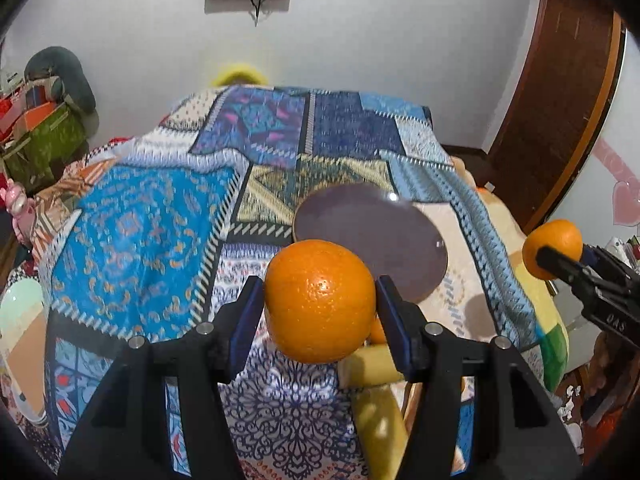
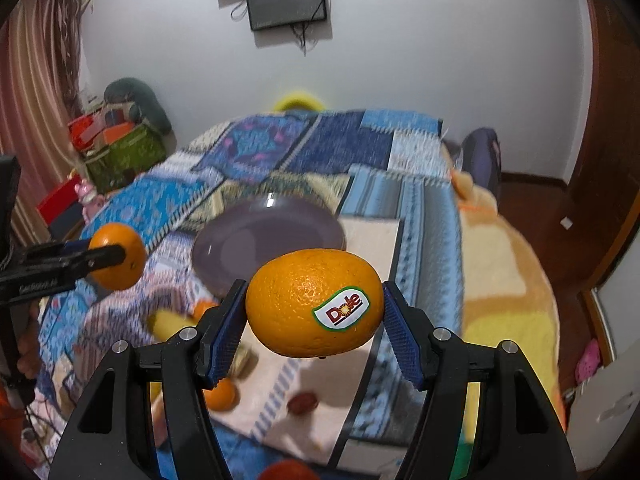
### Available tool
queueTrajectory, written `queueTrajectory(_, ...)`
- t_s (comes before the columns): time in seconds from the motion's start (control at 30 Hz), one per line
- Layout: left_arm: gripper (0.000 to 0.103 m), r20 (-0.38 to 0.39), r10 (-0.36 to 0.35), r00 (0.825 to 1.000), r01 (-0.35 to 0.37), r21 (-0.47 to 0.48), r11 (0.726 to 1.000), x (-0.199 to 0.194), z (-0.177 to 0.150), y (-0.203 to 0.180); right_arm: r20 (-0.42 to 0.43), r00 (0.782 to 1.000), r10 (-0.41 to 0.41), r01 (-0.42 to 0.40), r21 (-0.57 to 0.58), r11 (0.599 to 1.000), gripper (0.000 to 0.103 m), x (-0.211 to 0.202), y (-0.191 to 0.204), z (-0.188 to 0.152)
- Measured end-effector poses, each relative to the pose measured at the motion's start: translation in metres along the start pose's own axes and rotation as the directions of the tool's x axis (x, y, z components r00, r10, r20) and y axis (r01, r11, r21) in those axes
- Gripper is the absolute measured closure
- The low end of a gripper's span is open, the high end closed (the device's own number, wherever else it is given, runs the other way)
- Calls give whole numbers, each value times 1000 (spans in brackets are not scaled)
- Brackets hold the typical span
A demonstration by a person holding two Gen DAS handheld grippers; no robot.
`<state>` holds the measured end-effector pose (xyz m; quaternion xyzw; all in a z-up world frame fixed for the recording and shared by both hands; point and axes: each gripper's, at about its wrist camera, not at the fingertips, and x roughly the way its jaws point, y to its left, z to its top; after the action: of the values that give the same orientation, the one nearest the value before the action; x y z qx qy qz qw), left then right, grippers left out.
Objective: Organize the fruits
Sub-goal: 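Carry both oranges to the purple plate and open both tools to release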
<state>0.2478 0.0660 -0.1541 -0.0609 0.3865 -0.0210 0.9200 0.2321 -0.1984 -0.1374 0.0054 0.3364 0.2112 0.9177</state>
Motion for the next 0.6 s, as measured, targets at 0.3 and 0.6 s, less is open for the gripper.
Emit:
queueTrajectory(0.3, 46, 58, -4, 998, 2, 24, 1000, 1, 32, -6, 68, 998, -4, 6, -28, 1000, 41, 13, 1, 33)
queueTrajectory(0.6, 46, 54, -6, 999, 3, 45, 999, 27, 57, -10, 81, 997, -4, 9, -69, 998, 41, 44, 8, 56)
